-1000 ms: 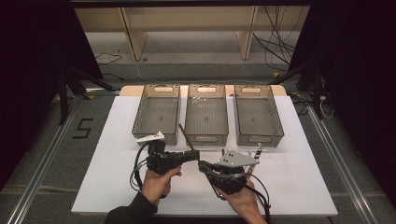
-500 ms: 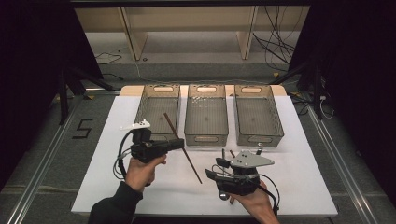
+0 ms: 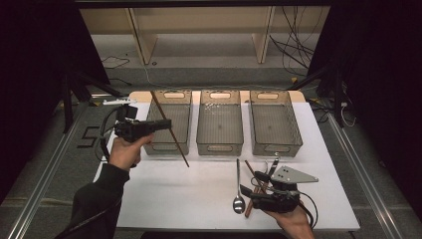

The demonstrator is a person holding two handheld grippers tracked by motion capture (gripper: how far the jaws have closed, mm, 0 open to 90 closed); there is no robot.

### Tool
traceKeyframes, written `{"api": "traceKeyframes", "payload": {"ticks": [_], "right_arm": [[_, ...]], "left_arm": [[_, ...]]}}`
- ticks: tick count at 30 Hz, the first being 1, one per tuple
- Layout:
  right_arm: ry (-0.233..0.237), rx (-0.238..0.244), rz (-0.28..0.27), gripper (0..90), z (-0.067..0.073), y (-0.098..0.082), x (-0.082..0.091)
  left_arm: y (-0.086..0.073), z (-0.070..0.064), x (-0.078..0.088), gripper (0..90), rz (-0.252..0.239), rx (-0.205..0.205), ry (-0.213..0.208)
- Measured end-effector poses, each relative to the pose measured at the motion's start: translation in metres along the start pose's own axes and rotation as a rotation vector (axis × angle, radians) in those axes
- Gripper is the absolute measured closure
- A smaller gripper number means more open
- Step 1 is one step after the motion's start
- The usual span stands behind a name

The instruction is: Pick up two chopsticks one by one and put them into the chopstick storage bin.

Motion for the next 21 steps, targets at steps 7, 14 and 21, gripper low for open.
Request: {"api": "traceKeyframes", "payload": {"ticks": [7,14,21], "right_arm": [[-0.008,-0.001,0.014,30.2,-0.001,-0.005,0.001],[-0.018,0.0,-0.01,25.1,0.0,-0.003,0.003],[-0.03,-0.006,-0.033,22.9,-0.003,-0.003,0.009]], "left_arm": [[0.029,0.021,-0.004,84.7,-0.009,0.018,0.053],[0.036,0.045,-0.022,84.6,-0.018,0.064,0.103],[0.039,0.065,-0.039,84.6,-0.009,0.104,0.146]]}}
Point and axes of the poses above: each handheld gripper's, and its own axes: x roughly backward along the jaws, y roughly out of its top, z roughly to its left, the point moved 5 cm from there along -x, roughly forward along the jaws, and after that the axes turned 10 degrees about -z, right-handed, at the moved point
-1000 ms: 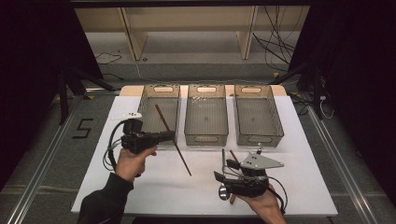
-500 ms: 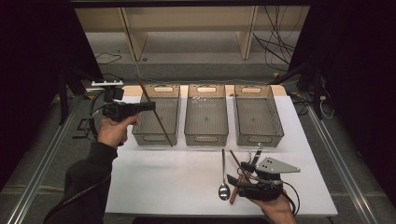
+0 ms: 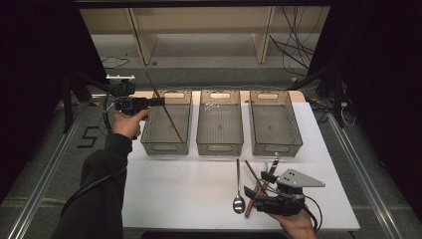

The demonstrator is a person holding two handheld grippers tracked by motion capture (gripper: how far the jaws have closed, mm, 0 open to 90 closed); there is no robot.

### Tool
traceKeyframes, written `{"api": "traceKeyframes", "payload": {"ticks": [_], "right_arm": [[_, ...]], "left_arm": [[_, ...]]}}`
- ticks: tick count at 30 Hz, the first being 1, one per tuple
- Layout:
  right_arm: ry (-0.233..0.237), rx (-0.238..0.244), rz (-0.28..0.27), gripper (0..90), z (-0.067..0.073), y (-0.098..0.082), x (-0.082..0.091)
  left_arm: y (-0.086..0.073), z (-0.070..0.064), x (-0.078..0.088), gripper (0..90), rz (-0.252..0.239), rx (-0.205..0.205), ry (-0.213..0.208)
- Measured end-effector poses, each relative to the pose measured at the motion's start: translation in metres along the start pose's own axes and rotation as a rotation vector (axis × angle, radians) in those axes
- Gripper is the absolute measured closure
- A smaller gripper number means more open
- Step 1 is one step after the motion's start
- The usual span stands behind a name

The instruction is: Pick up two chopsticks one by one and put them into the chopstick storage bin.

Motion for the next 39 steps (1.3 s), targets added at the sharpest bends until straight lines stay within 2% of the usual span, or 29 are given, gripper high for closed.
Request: {"api": "traceKeyframes", "payload": {"ticks": [10,22,33,37,39], "right_arm": [[0.007,0.005,0.013,22.9,0.001,-0.002,-0.001],[0.013,0.004,0.017,22.9,0.002,-0.003,-0.001],[0.015,0.007,0.021,22.9,0.002,-0.004,-0.002],[0.017,0.009,0.027,22.9,0.002,-0.005,-0.003],[0.02,0.01,0.03,22.9,0.002,-0.006,-0.003]], "left_arm": [[0.0,0.015,-0.023,84.6,0.056,0.01,0.067],[-0.021,0.033,-0.042,84.4,0.117,0.046,0.114],[-0.032,0.041,-0.05,84.2,0.137,0.075,0.128],[-0.036,0.044,-0.054,83.5,0.162,0.086,0.138],[-0.037,0.044,-0.055,82.2,0.155,0.09,0.142]]}}
Point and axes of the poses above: each handheld gripper's, and its own axes: x roughly backward along the jaws, y roughly out of its top, z roughly to its left, the point moved 5 cm from there along -x, roughly forward along the jaws, and after that the axes turned 10 degrees about -z, right-handed, at the moved point
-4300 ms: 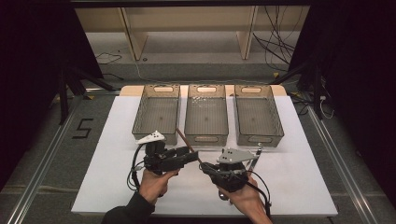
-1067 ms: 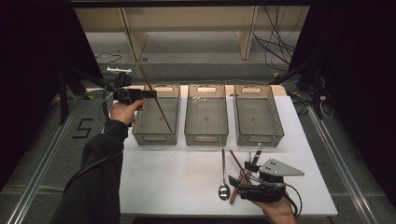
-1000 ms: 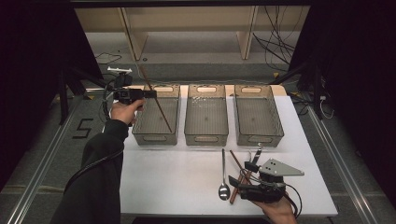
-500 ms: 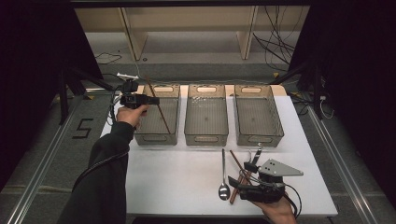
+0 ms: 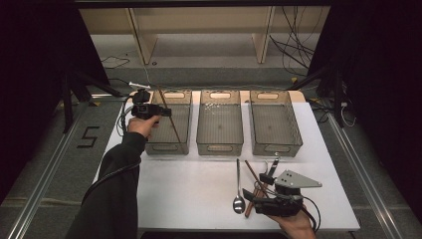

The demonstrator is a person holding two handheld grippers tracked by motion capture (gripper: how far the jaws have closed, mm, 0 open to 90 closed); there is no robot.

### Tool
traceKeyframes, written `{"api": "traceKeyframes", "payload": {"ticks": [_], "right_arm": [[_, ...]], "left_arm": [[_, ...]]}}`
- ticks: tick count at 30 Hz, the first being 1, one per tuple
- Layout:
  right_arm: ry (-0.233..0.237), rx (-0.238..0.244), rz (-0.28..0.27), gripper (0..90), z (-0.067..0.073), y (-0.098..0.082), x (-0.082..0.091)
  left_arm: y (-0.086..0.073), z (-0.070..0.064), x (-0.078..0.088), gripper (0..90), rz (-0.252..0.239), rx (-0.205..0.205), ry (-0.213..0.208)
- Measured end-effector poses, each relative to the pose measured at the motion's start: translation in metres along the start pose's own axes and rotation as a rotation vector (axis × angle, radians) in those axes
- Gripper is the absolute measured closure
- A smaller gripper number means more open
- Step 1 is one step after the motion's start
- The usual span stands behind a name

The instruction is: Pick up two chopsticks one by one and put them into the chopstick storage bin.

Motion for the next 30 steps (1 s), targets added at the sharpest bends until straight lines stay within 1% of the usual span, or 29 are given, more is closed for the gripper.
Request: {"api": "traceKeyframes", "payload": {"ticks": [1,2,3,4,5,6,7,8,9,10,11,12,15,16,20,21,23,27,29,30], "right_arm": [[0.0,0.0,0.0,22.9,0.0,0.0,0.0],[0.001,0.0,0.001,22.9,0.0,0.0,0.0],[0.002,0.0,0.001,22.9,0.0,0.0,0.0],[0.002,0.0,0.001,22.9,0.0,0.0,0.0],[0.002,0.0,0.0,22.9,0.0,0.0,0.0],[0.003,0.001,-0.001,22.9,0.0,0.0,0.0],[0.002,0.0,-0.002,23.0,0.0,0.0,0.0],[0.001,-0.002,-0.002,23.0,0.0,0.0,0.0],[0.0,-0.001,0.0,23.0,-0.001,0.0,0.0],[0.0,-0.001,0.0,23.0,-0.001,0.0,0.0],[-0.001,-0.002,-0.001,23.0,-0.001,0.0,0.0],[-0.001,-0.002,-0.001,23.0,-0.001,0.0,0.0],[-0.004,-0.001,-0.001,23.0,-0.001,0.001,0.001],[-0.006,0.0,-0.003,23.0,-0.002,0.001,0.001],[-0.024,0.0,0.005,23.0,-0.006,0.001,0.002],[-0.028,-0.001,0.008,22.9,-0.008,0.001,0.002],[-0.038,-0.003,0.021,22.8,-0.011,0.001,0.003],[-0.061,-0.014,0.048,22.8,-0.02,0.0,0.005],[-0.073,-0.021,0.062,22.8,-0.026,-0.001,0.006],[-0.084,-0.03,0.082,23.4,-0.033,-0.003,0.008]], "left_arm": [[0.0,0.0,0.0,82.2,-0.001,-0.002,0.005],[0.0,0.0,-0.001,78.0,-0.001,-0.003,0.015],[0.0,0.0,-0.001,68.1,0.002,-0.004,0.021],[0.0,-0.001,-0.001,68.1,0.003,-0.002,0.024],[0.001,-0.001,-0.001,62.6,-0.003,0.004,0.035],[0.002,-0.002,0.0,48.0,-0.007,0.005,0.05],[0.002,-0.002,0.001,48.0,-0.009,0.004,0.057],[0.003,-0.003,0.002,44.7,-0.01,0.002,0.067],[0.004,-0.003,0.003,32.9,-0.014,0.0,0.084],[0.005,-0.003,0.005,32.9,-0.022,-0.001,0.1],[0.006,-0.004,0.007,26.7,-0.028,0.001,0.107],[0.007,-0.004,0.009,26.7,-0.032,0.006,0.113],[0.008,-0.007,0.016,21.3,-0.041,-0.003,0.119],[0.008,-0.009,0.017,19.7,-0.044,-0.006,0.112],[0.007,-0.021,0.029,16.8,-0.068,-0.042,0.054],[0.006,-0.024,0.032,16.5,-0.075,-0.046,0.037],[0.003,-0.031,0.039,16.0,-0.09,-0.076,0.007],[-0.007,-0.046,0.057,15.8,-0.116,-0.128,-0.058],[-0.015,-0.051,0.066,15.9,-0.127,-0.151,-0.078],[-0.019,-0.054,0.071,15.8,-0.136,-0.159,-0.087]]}}
Point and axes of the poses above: each handheld gripper's, and its own axes: x roughly backward along the jaws, y roughly out of its top, z roughly to its left, the point moved 5 cm from there along -x, roughly forward along the jaws, and after that the axes turned 10 degrees about -z, right-handed, at the moved point
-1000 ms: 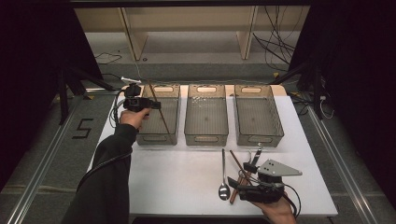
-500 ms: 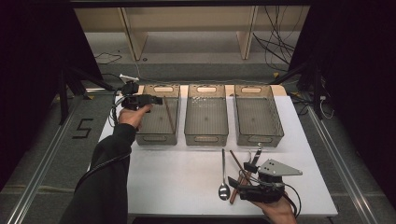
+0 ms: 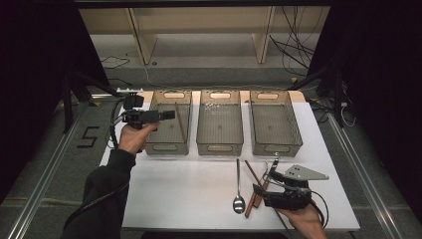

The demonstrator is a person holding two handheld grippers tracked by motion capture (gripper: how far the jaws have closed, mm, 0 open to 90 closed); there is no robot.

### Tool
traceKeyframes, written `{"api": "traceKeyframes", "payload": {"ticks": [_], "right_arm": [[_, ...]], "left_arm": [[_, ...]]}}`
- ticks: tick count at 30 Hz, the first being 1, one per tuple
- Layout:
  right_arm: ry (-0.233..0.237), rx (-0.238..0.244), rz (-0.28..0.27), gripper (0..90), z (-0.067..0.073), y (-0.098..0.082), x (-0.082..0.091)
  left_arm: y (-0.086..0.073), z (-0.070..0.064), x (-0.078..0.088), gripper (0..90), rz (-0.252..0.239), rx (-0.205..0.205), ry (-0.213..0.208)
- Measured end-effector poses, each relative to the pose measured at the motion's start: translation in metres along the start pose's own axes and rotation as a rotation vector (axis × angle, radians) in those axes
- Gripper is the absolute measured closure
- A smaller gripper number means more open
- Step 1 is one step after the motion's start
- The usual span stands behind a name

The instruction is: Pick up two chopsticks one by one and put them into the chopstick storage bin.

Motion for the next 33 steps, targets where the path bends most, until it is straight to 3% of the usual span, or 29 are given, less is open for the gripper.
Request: {"api": "traceKeyframes", "payload": {"ticks": [4,11,15,20,24,33], "right_arm": [[-0.018,-0.008,0.035,25.3,-0.008,-0.003,0.0],[-0.063,-0.008,0.161,31.5,-0.02,-0.013,-0.001],[-0.074,-0.004,0.198,34.6,-0.022,-0.017,-0.003],[-0.072,-0.006,0.239,37.9,-0.021,-0.024,-0.005],[-0.078,-0.004,0.265,39.6,-0.022,-0.029,-0.006],[-0.086,0.001,0.321,42.0,-0.02,-0.039,-0.007]], "left_arm": [[-0.017,-0.01,0.017,15.6,-0.01,-0.024,-0.041],[-0.047,-0.021,0.037,15.6,-0.019,-0.08,-0.066],[-0.062,-0.023,0.042,15.6,-0.021,-0.09,-0.066],[-0.078,-0.028,0.043,15.6,-0.024,-0.146,-0.063],[-0.091,-0.034,0.048,15.6,-0.051,-0.192,-0.077],[-0.124,-0.042,0.058,15.6,-0.11,-0.236,-0.114]]}}
Point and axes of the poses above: each handheld gripper's, and its own axes: x roughly backward along the jaws, y roughly out of its top, z roughly to its left, the point moved 5 cm from there along -x, roughly forward along the jaws, and after that the axes turned 10 degrees about -z, right-handed, at the moved point
